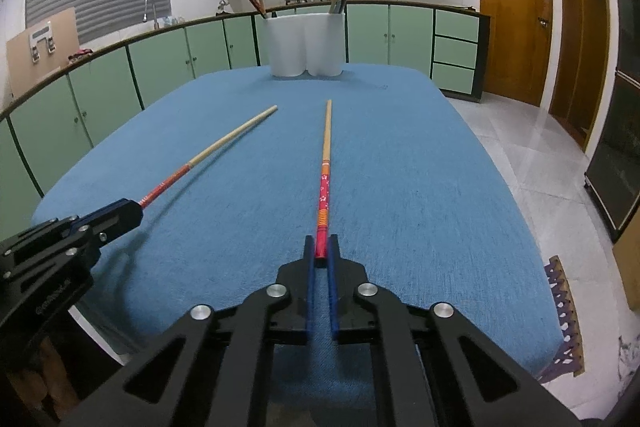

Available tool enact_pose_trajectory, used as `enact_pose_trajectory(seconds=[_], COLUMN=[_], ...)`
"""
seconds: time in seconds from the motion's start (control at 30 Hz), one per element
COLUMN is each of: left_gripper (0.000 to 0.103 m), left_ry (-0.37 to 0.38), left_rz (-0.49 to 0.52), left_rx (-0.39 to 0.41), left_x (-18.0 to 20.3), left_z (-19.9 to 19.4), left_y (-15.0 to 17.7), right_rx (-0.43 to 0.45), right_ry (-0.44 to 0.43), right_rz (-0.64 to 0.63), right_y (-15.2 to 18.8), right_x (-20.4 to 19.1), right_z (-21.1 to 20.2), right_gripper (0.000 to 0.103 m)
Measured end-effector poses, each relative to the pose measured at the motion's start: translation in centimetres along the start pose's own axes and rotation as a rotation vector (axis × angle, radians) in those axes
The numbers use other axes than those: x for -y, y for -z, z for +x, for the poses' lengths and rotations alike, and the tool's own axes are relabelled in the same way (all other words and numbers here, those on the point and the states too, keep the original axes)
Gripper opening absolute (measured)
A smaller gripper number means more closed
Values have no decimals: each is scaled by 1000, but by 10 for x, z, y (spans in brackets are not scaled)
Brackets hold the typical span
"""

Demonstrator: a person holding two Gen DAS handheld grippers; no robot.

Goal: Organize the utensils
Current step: 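Carry the red-patterned chopstick with the left gripper while the right gripper carries its chopstick to the white cup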

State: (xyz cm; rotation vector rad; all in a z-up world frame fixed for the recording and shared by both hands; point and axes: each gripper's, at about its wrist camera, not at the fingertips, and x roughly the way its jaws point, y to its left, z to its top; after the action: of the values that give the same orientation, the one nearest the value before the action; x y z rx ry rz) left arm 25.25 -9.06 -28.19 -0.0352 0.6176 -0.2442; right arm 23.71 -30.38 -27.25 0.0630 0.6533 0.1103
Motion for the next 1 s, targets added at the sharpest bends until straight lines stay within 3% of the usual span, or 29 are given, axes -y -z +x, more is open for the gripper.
enact_pose_trajectory(seconds=[0.23,0.5,0.7,1.0], left_gripper=[5,5,5,5], left_ry=[15,33,49,95], left_rz=[-23,5,66,121], left_rx=[70,144,165,112], left_x=[-5,-8,-9,-12], left_z=[-33,-64,-70,-49], left_y=[-28,-72,-114,-170], right_rx=[80,169,145,48], right_ry=[-17,-39,-52,-71], right_rz=[25,16,-47,-119], right_y=[-22,-82,-137,-205], right_x=[0,-3,-7,-9], right_z=[-37,-77,-78,-53], right_gripper=[6,6,6,6])
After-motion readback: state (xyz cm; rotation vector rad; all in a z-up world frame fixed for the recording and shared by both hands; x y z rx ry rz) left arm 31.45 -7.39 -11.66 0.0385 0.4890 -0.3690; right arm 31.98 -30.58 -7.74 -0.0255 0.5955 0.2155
